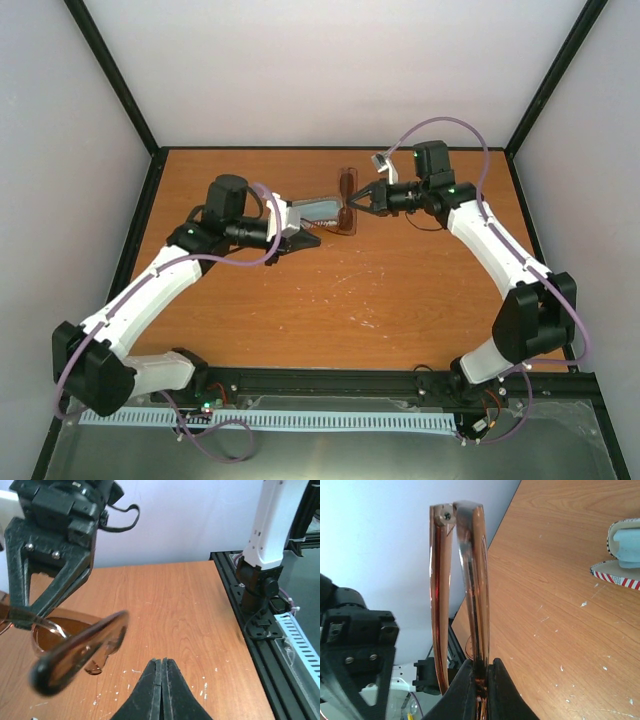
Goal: Organize the sunglasses
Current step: Fold the sunglasses.
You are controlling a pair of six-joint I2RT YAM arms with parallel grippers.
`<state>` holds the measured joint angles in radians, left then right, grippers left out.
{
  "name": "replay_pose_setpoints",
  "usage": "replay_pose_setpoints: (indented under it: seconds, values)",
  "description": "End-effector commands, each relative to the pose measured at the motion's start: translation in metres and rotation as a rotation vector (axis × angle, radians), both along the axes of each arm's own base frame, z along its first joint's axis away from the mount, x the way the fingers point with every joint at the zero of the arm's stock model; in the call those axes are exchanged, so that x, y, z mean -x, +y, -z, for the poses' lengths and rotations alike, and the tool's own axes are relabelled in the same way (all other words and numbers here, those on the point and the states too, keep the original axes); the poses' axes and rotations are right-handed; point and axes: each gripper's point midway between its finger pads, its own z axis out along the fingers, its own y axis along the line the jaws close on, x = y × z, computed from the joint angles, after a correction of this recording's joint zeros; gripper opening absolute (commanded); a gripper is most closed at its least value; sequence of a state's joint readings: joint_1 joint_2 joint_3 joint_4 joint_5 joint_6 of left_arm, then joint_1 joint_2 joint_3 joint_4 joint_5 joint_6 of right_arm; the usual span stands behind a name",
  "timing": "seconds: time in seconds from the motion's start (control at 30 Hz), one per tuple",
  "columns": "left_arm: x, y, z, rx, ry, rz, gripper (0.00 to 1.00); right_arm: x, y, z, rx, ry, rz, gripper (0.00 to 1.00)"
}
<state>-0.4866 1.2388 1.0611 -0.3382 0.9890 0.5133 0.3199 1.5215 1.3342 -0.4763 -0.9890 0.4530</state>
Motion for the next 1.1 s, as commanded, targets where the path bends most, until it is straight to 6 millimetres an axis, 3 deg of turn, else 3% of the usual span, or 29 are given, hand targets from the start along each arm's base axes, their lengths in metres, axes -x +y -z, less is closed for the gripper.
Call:
replay_pose_setpoints:
  seconds: [0.0,0.2,0.5,1.07]
  values:
    - [0.019,0.009,-0.017,0.012,-0.009,0.033,0.01,-0.007,0.006,0.005,-0.030,0.007,-0.021,0.03]
    - [0.020,0.022,-0.018,0.012,-0.018,0.005,0.01,-0.015,0.009,-0.002,-0.050,0.005,-0.036,0.03]
    - [0.015,0.006,-0.031,0.092,0.039,0.105,0.01,-0.013,0.007,-0.016,-0.063,-0.022,-0.010,0.03]
    - [-0.002,-0.008,-0.052,0.155,0.051,0.130,0.04,0.005,0.026,-0.015,-0.070,-0.018,-0.053,0.03]
